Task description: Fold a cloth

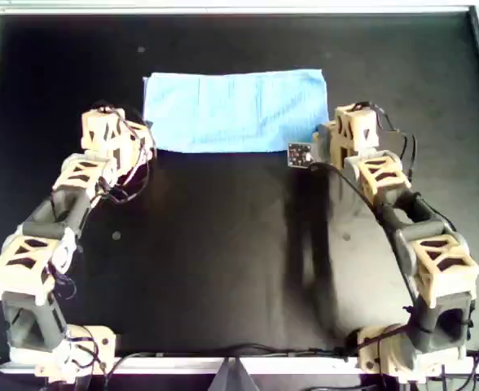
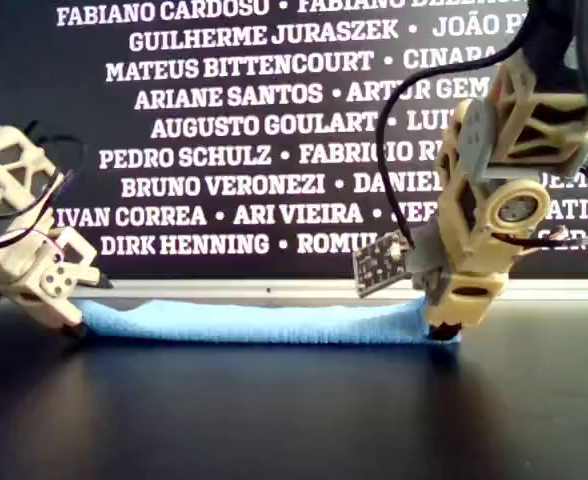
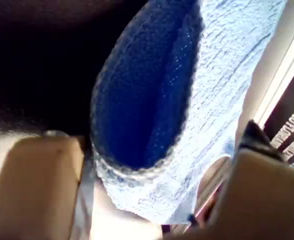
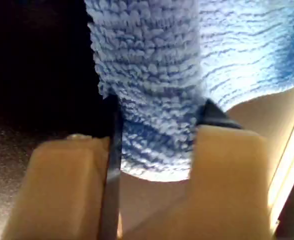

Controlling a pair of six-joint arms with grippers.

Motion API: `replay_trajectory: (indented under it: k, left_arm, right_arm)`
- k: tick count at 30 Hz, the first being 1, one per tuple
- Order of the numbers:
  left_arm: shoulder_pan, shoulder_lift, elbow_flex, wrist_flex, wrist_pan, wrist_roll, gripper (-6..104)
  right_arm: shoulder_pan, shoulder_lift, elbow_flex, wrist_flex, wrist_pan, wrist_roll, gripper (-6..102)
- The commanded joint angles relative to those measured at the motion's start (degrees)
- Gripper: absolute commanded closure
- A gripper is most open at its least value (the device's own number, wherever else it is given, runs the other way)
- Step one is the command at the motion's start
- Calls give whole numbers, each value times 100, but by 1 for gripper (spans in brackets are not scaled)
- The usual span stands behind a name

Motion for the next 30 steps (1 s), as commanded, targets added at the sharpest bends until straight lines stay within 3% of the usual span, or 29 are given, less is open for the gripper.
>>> replay_trajectory:
  k: [1,7,14,21,30]
  left_arm:
    - [-220,53,-105,-35,-18,-18,21]
    - [-220,158,-141,-35,70,-26,60]
    - [-202,158,-149,-44,79,-26,101]
    - [-132,290,-9,26,79,-26,99]
    - [-211,2145,1178,88,79,-26,99]
  right_arm:
    - [-35,167,-483,9,-62,35,62]
    - [-44,176,-492,-79,-62,44,93]
    - [-18,220,-475,-79,-62,44,97]
    - [-18,633,-308,0,-62,44,97]
    - [-9,2232,1441,9,-53,44,97]
